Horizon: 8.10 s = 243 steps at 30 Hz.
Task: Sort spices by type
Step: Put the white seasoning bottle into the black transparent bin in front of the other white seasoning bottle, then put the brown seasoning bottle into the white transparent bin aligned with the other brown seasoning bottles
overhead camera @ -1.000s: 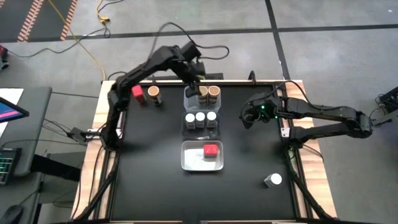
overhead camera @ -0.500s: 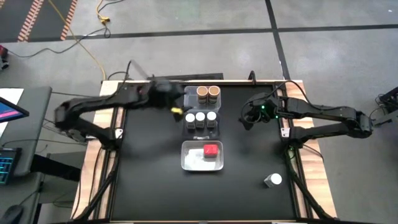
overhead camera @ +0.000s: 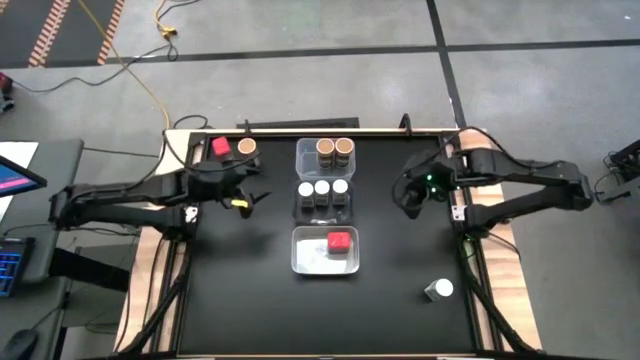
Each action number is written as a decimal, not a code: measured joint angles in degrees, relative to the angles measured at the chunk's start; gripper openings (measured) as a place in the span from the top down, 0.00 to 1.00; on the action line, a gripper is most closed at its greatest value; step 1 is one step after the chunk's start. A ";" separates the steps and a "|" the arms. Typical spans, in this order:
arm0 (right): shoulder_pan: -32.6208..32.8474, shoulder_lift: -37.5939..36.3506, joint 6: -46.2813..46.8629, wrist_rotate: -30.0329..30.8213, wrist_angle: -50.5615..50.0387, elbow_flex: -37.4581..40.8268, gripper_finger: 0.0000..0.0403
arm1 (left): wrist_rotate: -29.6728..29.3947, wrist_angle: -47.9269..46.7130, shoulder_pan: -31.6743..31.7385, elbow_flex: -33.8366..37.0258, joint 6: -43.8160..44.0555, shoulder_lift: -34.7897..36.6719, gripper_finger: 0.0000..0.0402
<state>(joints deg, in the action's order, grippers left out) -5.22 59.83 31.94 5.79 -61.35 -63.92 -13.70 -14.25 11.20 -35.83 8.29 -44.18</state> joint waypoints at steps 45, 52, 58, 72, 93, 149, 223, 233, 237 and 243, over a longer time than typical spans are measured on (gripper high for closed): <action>39.37 16.64 49.25 -25.69 -3.50 9.05 0.32 | 5.95 -0.43 0.00 2.18 5.01 4.02 0.12; 41.22 17.32 50.23 -28.31 -5.11 9.01 0.32 | 5.91 -0.42 0.00 2.18 5.01 4.02 0.12; 42.77 18.78 50.54 -31.29 -1.79 10.84 0.32 | 5.82 -0.39 0.00 2.18 5.03 4.02 0.12; 45.38 23.04 50.73 -32.81 4.70 15.00 0.32 | 5.78 -0.39 0.00 2.18 5.91 4.02 0.12; 43.53 16.68 52.00 -26.13 -9.00 6.62 0.45 | 5.79 -0.39 0.00 2.18 6.92 4.02 0.12; -1.72 69.99 -36.08 -3.42 -28.65 -59.88 0.45 | 4.24 0.65 0.04 2.18 -0.32 3.68 0.12; -2.59 70.53 -37.99 -4.51 -23.77 -57.74 0.34 | 3.83 -0.50 0.04 2.18 -0.12 3.69 0.12; -2.59 70.53 -37.99 -4.51 -23.79 -57.74 0.21 | 3.83 -0.50 0.04 2.18 -0.12 3.68 0.12; -2.59 70.53 -37.98 -4.51 -24.02 -57.88 0.19 | 3.83 -0.52 0.04 2.18 -0.12 3.69 0.12; -2.68 70.07 -37.79 -4.44 -25.09 -62.63 0.18 | 3.83 -1.71 0.02 2.18 -0.12 3.67 0.12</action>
<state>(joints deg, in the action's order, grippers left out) -7.90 129.91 -5.85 1.34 -86.45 -126.56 -9.87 -15.96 11.22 -33.65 8.16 -40.51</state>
